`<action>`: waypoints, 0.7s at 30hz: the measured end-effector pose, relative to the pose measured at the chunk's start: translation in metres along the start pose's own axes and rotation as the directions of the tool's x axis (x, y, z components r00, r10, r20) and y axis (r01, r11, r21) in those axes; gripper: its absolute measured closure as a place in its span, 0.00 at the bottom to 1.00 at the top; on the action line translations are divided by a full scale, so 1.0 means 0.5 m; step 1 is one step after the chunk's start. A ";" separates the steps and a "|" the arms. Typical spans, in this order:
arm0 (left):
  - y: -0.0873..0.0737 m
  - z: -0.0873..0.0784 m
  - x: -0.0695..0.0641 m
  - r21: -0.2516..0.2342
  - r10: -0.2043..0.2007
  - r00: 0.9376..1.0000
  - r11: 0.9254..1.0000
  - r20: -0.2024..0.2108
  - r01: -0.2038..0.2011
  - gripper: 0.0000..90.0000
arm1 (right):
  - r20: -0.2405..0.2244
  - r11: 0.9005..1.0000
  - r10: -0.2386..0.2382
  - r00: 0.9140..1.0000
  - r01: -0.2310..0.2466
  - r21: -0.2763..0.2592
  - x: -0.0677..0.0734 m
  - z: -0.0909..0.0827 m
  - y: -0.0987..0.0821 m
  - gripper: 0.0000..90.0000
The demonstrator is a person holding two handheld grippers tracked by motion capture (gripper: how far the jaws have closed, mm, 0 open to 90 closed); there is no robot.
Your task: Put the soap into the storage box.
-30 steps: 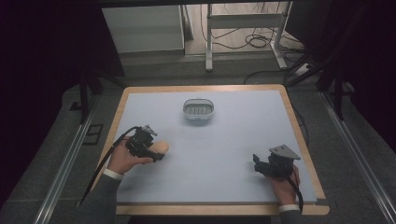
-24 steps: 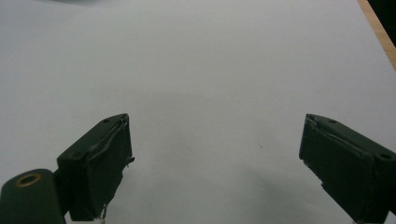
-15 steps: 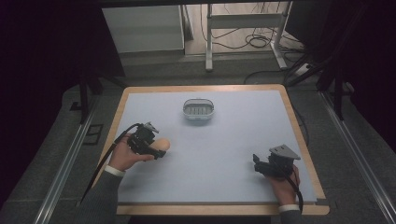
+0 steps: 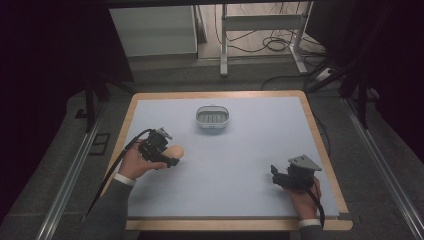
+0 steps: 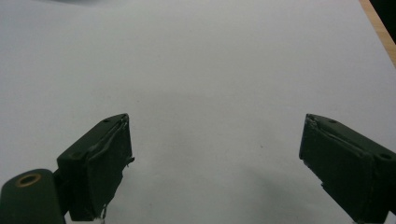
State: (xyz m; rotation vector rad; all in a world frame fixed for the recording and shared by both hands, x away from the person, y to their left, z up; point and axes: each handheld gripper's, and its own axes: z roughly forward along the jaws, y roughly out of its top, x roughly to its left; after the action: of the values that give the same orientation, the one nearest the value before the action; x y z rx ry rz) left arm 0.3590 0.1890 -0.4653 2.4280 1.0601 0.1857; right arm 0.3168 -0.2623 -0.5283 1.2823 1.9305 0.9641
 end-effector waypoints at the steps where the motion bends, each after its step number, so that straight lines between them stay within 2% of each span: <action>1: 0.003 0.000 0.000 0.000 0.003 1.000 1.000 0.001 -0.003 0.36 | 0.000 1.000 0.000 1.000 0.000 0.000 0.000 0.000 0.000 0.11; 21: 0.031 -0.004 -0.002 -0.014 0.020 1.000 1.000 -0.002 -0.020 0.36 | 0.001 1.000 -0.001 1.000 0.001 0.000 0.000 0.000 0.000 0.11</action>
State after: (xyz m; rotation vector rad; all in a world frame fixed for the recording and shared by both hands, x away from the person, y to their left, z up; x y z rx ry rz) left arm 0.3675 0.1801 -0.4559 2.4275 1.0324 0.2014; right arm 0.3168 -0.2623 -0.5283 1.2812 1.9304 0.9633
